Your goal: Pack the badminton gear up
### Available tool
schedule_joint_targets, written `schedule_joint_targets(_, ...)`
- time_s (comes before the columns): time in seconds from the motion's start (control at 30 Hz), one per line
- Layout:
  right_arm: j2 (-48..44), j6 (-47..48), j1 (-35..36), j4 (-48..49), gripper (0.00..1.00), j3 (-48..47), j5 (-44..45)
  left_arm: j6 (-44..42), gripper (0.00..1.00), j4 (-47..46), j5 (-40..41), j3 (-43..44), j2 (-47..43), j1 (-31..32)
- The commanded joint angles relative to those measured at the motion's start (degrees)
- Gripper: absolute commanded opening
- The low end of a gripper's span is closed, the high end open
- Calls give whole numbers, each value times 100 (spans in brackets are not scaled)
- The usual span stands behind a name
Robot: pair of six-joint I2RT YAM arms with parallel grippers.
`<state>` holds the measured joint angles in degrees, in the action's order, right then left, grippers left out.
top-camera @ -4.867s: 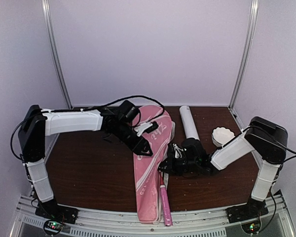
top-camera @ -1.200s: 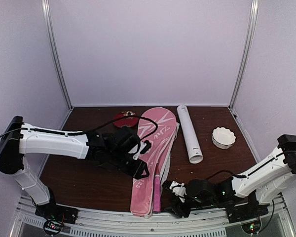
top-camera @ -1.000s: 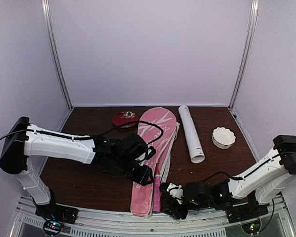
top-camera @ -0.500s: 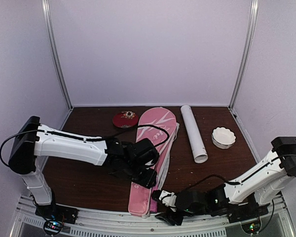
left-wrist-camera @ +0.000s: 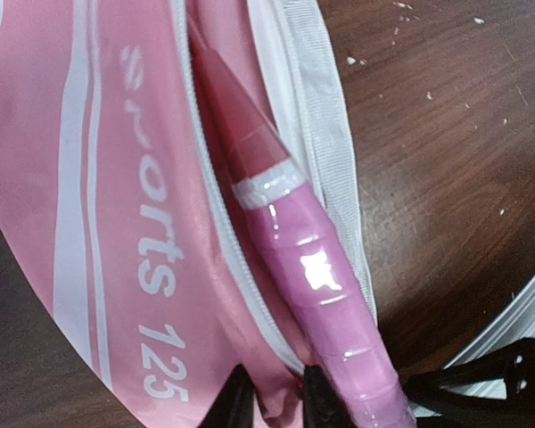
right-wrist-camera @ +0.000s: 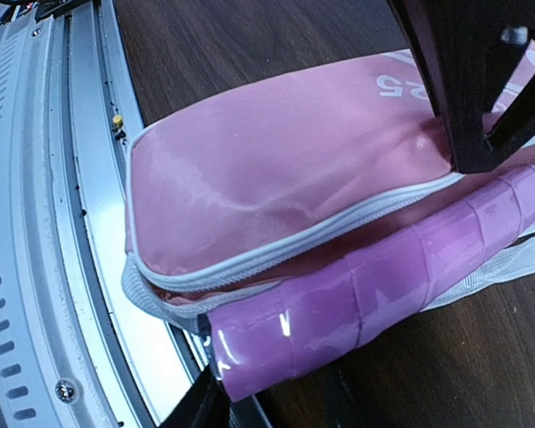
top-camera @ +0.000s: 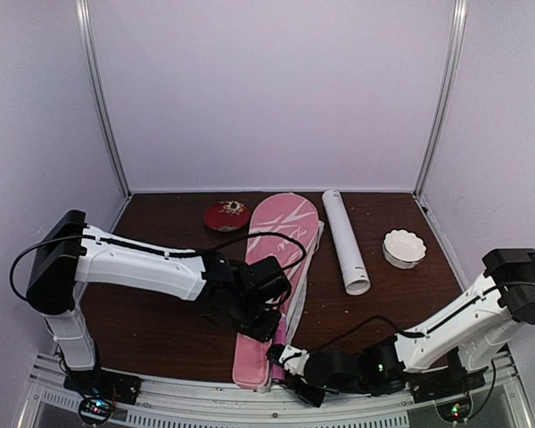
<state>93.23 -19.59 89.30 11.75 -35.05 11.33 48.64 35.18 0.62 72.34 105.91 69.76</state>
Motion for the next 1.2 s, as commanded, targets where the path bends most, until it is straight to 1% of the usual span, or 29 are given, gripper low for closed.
schedule_joint_targets(0.0, 110, 74, -26, -187, 36, -233, 440, -35, 11, 13, -35, 200, 53, 20)
schedule_joint_targets(0.07, 112, 129, -33, -200, 35, -251, 474, -52, 2, -19, -115, 230, 35, 20)
schedule_joint_targets(0.1, 106, 174, -37, -216, 33, -262, 501, -58, 0, -22, -156, 248, 29, 20)
schedule_joint_targets(0.3, -27, 476, -100, -274, 24, -359, 654, -73, 0, -45, -318, 252, -164, 19)
schedule_joint_targets(0.37, -9, 574, -114, -285, 20, -386, 654, -72, 0, -154, -405, 165, -266, 20)
schedule_joint_targets(0.57, 87, 693, -130, -358, 13, -487, 702, -47, 0, -530, -834, -35, -577, 12)
schedule_joint_targets(0.63, 147, 729, -132, -464, 11, -553, 787, -43, 0, -598, -909, -74, -674, 12)
schedule_joint_targets(0.8, 84, 800, -167, -387, 10, -515, 861, -80, 0, -672, -1166, -132, -798, -6)
schedule_joint_targets(0.9, 3, 940, -167, -245, 8, -541, 878, -24, 0, -958, -1368, -297, -811, -10)
schedule_joint_targets(1.07, -40, 1236, -167, -2, 1, -666, 867, 45, 0, -1264, -1519, -433, -788, -24)
schedule_joint_targets(1.17, -33, 1393, -193, 209, 0, -680, 882, 92, 0, -1366, -1570, -489, -815, -32)
